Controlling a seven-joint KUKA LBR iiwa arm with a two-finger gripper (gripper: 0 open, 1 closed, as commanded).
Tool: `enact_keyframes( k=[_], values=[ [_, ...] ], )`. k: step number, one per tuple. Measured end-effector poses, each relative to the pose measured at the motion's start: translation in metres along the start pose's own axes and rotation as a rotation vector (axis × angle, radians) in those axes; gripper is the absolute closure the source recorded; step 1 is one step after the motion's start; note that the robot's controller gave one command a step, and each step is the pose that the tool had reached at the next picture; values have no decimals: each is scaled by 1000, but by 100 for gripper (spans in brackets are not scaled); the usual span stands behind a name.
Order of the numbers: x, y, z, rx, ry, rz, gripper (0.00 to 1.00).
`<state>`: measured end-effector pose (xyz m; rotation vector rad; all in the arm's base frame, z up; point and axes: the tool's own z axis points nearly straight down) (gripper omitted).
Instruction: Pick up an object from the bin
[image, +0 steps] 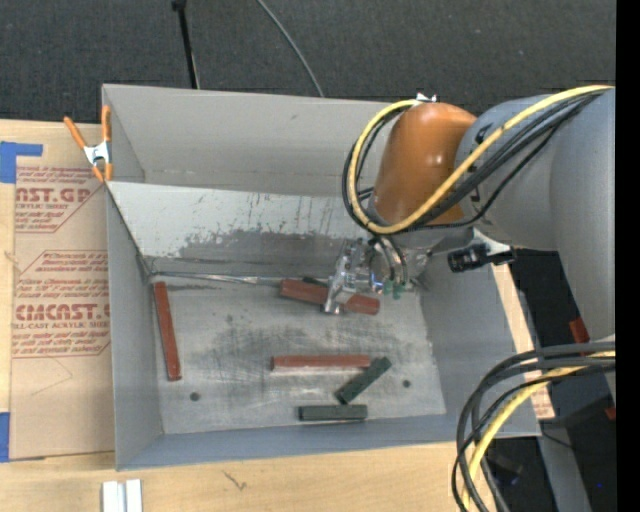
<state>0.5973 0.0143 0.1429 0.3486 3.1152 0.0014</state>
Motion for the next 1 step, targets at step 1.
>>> enact_keyframes(
  k=[1],
  values=[
    [1, 0, -6, 1, 5, 0, 100]
  ],
)
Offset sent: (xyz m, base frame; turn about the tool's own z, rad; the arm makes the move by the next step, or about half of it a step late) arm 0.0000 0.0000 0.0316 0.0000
